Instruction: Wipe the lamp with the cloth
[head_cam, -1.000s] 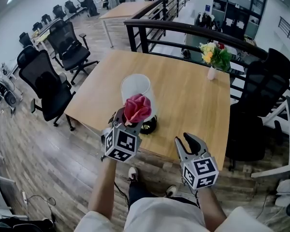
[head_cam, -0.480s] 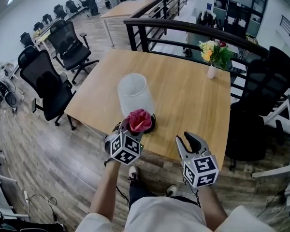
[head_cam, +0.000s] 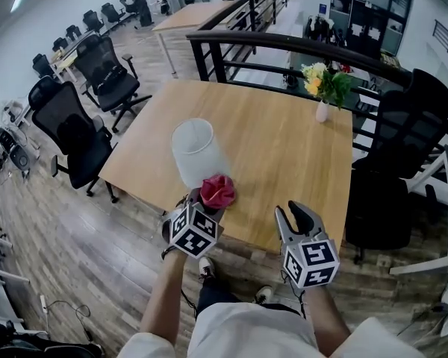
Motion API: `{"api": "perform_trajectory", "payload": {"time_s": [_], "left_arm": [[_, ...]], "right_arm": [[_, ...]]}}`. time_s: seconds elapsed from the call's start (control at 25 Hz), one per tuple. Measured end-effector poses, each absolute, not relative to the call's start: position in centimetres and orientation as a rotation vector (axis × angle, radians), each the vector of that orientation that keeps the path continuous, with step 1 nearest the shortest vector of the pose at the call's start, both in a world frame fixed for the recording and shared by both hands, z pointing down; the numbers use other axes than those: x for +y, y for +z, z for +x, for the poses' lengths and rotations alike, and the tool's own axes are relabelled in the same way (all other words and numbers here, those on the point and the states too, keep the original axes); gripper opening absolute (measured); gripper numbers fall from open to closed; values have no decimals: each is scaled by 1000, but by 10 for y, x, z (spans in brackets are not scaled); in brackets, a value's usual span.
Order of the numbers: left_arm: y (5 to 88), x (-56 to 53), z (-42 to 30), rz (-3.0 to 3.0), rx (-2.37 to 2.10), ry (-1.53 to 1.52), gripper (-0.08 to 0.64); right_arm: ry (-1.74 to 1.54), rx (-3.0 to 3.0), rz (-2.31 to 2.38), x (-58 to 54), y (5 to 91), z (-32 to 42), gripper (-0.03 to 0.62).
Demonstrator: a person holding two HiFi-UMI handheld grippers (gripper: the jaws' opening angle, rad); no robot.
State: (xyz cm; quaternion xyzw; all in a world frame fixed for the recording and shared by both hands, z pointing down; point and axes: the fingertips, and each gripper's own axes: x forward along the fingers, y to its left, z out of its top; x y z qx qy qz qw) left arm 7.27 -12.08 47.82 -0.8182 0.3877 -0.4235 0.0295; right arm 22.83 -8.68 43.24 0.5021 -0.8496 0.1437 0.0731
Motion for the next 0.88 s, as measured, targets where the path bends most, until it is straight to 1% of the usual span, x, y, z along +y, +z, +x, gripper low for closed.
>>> {"api": "perform_trajectory", "payload": {"time_s": [0.24, 0.36, 0.48, 0.64, 0.88], "left_arm": [[370, -151, 87, -2284, 1405, -1049, 163], [348, -172, 91, -2101, 1457, -1085, 163], [359, -191, 90, -1966, 1482, -1213, 163], [387, -199, 95, -1946, 1469, -1315, 163], [428, -193, 97, -2013, 1448, -1369, 163]], "right_arm": [[405, -2604, 1459, -91, 412, 237, 141], [389, -2620, 1444, -93, 404, 243, 141], [388, -2621, 1444, -94, 400, 251, 141], [377, -2623, 1458, -97, 394, 260, 141], [371, -2603, 1501, -101, 393, 271, 141]]}}
